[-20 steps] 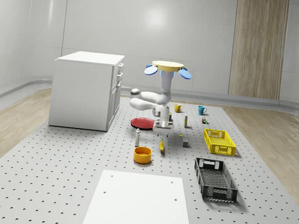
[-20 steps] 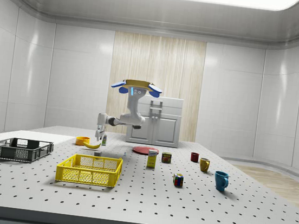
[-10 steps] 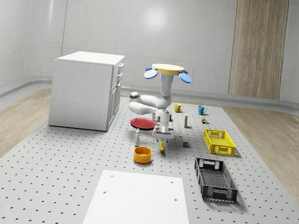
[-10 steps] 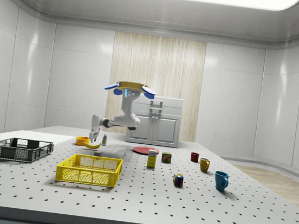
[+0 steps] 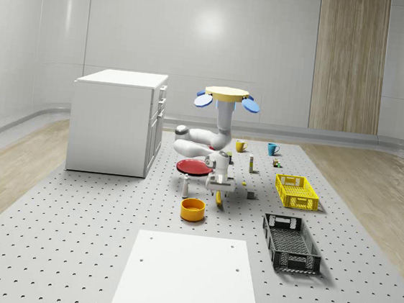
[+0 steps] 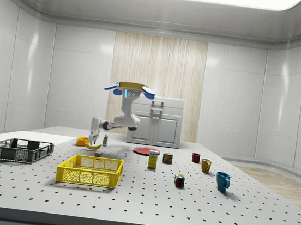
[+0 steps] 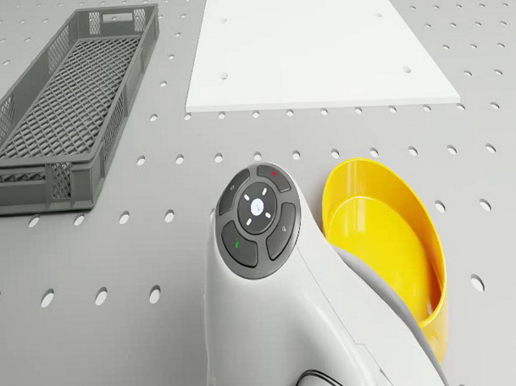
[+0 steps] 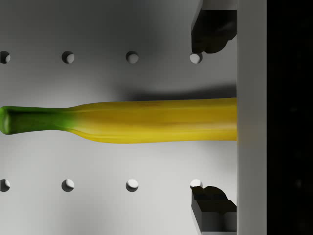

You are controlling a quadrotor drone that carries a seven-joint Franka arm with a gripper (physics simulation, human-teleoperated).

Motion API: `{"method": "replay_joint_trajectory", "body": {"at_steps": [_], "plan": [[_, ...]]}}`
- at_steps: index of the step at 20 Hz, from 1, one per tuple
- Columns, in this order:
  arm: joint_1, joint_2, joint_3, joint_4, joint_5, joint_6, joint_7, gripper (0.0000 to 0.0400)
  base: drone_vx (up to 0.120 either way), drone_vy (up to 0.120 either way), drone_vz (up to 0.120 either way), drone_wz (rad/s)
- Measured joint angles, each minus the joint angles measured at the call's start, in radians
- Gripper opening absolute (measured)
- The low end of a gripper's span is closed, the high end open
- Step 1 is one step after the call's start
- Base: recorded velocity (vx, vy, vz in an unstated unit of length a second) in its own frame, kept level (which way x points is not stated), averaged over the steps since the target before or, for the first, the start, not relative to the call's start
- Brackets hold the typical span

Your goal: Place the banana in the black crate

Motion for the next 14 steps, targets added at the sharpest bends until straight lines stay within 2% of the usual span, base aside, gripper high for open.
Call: {"method": "replay_joint_trajectory", "body": {"at_steps": [11, 12, 14], "plan": [[-0.018, 0.001, -0.104, 0.032, -0.098, 0.039, -0.001, 0.04, 0.0, 0.0, 0.0, 0.0], [-0.019, 0.002, -0.108, 0.033, -0.103, 0.04, -0.001, 0.038, 0.0, 0.0, 0.0, 0.0], [-0.02, 0.004, -0.115, 0.036, -0.109, 0.041, -0.002, 0.029, 0.0, 0.0, 0.0, 0.0]]}}
